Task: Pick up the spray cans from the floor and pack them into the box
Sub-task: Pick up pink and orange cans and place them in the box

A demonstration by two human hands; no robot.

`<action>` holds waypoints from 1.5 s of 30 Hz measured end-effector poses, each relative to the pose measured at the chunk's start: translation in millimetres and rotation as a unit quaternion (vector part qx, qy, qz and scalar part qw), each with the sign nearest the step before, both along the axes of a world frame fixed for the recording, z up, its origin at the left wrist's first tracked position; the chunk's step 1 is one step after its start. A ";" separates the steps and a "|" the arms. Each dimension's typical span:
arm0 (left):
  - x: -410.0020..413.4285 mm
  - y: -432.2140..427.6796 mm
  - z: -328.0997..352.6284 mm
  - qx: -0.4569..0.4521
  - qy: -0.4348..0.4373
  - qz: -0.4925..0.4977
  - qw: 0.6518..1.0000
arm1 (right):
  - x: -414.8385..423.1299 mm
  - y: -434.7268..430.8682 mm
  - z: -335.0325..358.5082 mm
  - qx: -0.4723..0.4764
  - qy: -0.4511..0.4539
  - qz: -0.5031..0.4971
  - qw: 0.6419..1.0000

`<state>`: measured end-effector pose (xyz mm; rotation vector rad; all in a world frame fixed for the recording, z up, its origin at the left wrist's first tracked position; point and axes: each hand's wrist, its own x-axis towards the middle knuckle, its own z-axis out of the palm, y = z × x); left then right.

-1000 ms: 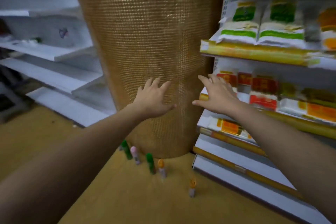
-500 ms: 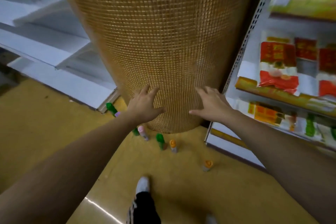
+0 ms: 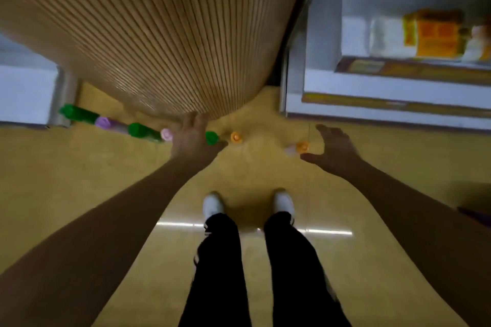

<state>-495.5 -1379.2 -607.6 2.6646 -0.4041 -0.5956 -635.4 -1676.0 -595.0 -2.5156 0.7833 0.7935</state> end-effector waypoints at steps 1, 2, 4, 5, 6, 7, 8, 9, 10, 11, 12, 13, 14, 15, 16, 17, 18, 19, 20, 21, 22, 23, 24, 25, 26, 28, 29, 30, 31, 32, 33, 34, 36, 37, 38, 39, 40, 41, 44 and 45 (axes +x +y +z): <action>-8.9 -1.6 -28.3 -0.019 0.008 0.018 1.000 | -10.6 -5.1 -27.9 0.003 0.022 -0.013 1.000; -19.7 -1.9 -55.9 -0.029 0.017 0.036 0.999 | -21.0 -9.8 -55.5 0.007 0.041 -0.026 0.999; -45.2 1.2 -119.0 -0.030 0.044 0.067 0.996 | -41.3 -18.9 -117.9 0.021 0.072 -0.056 0.996; -55.5 4.8 -140.7 -0.030 0.060 0.079 0.995 | -50.0 -21.8 -139.1 0.024 0.078 -0.071 0.994; -64.7 8.6 -163.5 -0.030 0.074 0.094 0.992 | -58.4 -23.5 -161.6 0.026 0.084 -0.086 0.992; -72.1 12.6 -191.1 -0.032 0.085 0.117 0.989 | -67.3 -25.5 -189.2 0.026 0.089 -0.101 0.990; -75.8 16.1 -214.9 -0.038 0.094 0.148 0.984 | -73.4 -27.8 -213.8 0.028 0.091 -0.118 0.988; -77.1 19.8 -238.3 -0.046 0.103 0.183 0.977 | -78.4 -30.0 -238.0 0.034 0.088 -0.136 0.986; -76.5 23.4 -260.4 -0.055 0.108 0.221 0.968 | -82.6 -32.2 -261.8 0.038 0.080 -0.155 0.984; -73.6 27.0 -281.5 -0.069 0.110 0.260 0.957 | -85.5 -34.5 -284.5 0.042 0.066 -0.176 0.981; -68.8 30.0 -301.7 -0.087 0.111 0.296 0.945 | -86.9 -37.5 -306.5 0.048 0.046 -0.202 0.977; -63.4 32.0 -321.4 -0.108 0.111 0.322 0.934 | -88.0 -40.7 -327.7 0.056 0.021 -0.234 0.970; -57.7 33.0 -339.4 -0.126 0.109 0.336 0.927 | -87.6 -42.7 -347.3 0.065 -0.007 -0.273 0.960; -51.2 33.1 -356.6 -0.142 0.103 0.343 0.923 | -86.0 -44.3 -366.5 0.075 -0.040 -0.312 0.946; -44.9 32.3 -372.4 -0.158 0.096 0.346 0.920 | -83.7 -44.9 -384.4 0.086 -0.073 -0.346 0.931; -39.1 30.1 -387.4 -0.178 0.089 0.351 0.915 | -80.7 -45.3 -401.0 0.097 -0.105 -0.371 0.917; -33.0 26.9 -400.7 -0.202 0.082 0.357 0.908 | -76.2 -45.5 -416.0 0.108 -0.133 -0.386 0.907; -27.3 23.9 -413.5 -0.228 0.078 0.360 0.902 | -71.9 -44.9 -430.2 0.118 -0.158 -0.391 0.899; -22.3 20.9 -424.9 -0.248 0.077 0.357 0.897 | -67.4 -44.0 -443.0 0.129 -0.180 -0.395 0.891; -17.9 17.8 -435.3 -0.262 0.076 0.354 0.895 | -63.1 -42.4 -454.4 0.139 -0.201 -0.402 0.883; -14.0 14.3 -443.3 -0.268 0.074 0.354 0.893 | -58.3 -41.0 -463.3 0.146 -0.219 -0.409 0.874; -10.2 11.6 -449.4 -0.273 0.070 0.361 0.889 | -53.1 -39.1 -470.0 0.149 -0.236 -0.413 0.867; -6.4 9.3 -453.6 -0.277 0.065 0.372 0.884 | -47.8 -36.7 -474.6 0.146 -0.253 -0.417 0.861; -2.5 7.3 -456.7 -0.281 0.061 0.379 0.879 | -43.0 -34.5 -477.5 0.140 -0.270 -0.423 0.853; 1.2 5.9 -458.3 -0.284 0.059 0.381 0.878 | -39.1 -31.8 -478.8 0.137 -0.287 -0.432 0.844; 5.9 3.8 -458.8 -0.288 0.057 0.378 0.878 | -33.9 -27.1 -479.6 0.130 -0.313 -0.449 0.826; 6.9 3.3 -458.5 -0.294 0.055 0.379 0.876 | -32.9 -25.3 -479.9 0.127 -0.321 -0.452 0.823; 7.3 3.0 -458.2 -0.300 0.054 0.380 0.873 | -32.1 -23.9 -479.6 0.123 -0.326 -0.450 0.822; 7.1 2.5 -458.1 -0.303 0.050 0.381 0.872 | -31.6 -23.0 -479.6 0.120 -0.329 -0.444 0.825; 7.2 2.2 -458.1 -0.305 0.045 0.384 0.871 | -31.2 -23.0 -479.8 0.117 -0.332 -0.442 0.825; 7.4 1.7 -458.4 -0.306 0.040 0.388 0.869 | -31.3 -24.3 -481.7 0.110 -0.332 -0.446 0.824; 7.3 0.8 -458.2 -0.308 0.036 0.393 0.866 | -30.7 -25.6 -483.2 0.101 -0.331 -0.458 0.819; 6.8 -1.9 -457.2 -0.311 0.026 0.401 0.861 | -30.5 -28.4 -486.3 0.082 -0.323 -0.476 0.814; 5.8 -3.5 -456.0 -0.308 0.021 0.402 0.862 | -31.0 -29.3 -487.8 0.075 -0.319 -0.478 0.815; 4.3 -4.9 -454.2 -0.303 0.017 0.400 0.865 | -31.4 -29.0 -488.2 0.070 -0.316 -0.479 0.816; 2.9 -6.3 -451.8 -0.298 0.014 0.395 0.869 | -31.1 -28.7 -488.0 0.066 -0.313 -0.480 0.817; 1.8 -7.2 -449.5 -0.293 0.018 0.390 0.873 | -30.7 -28.1 -487.4 0.064 -0.310 -0.484 0.816; 0.2 -8.4 -446.9 -0.289 0.025 0.388 0.875 | -30.3 -27.2 -485.6 0.061 -0.306 -0.488 0.815; -5.3 -12.2 -432.5 -0.263 0.035 0.400 0.877 | -29.8 -23.9 -473.8 0.052 -0.287 -0.490 0.821; -7.1 -13.1 -424.7 -0.256 0.036 0.406 0.877 | -29.6 -22.3 -465.7 0.053 -0.280 -0.490 0.824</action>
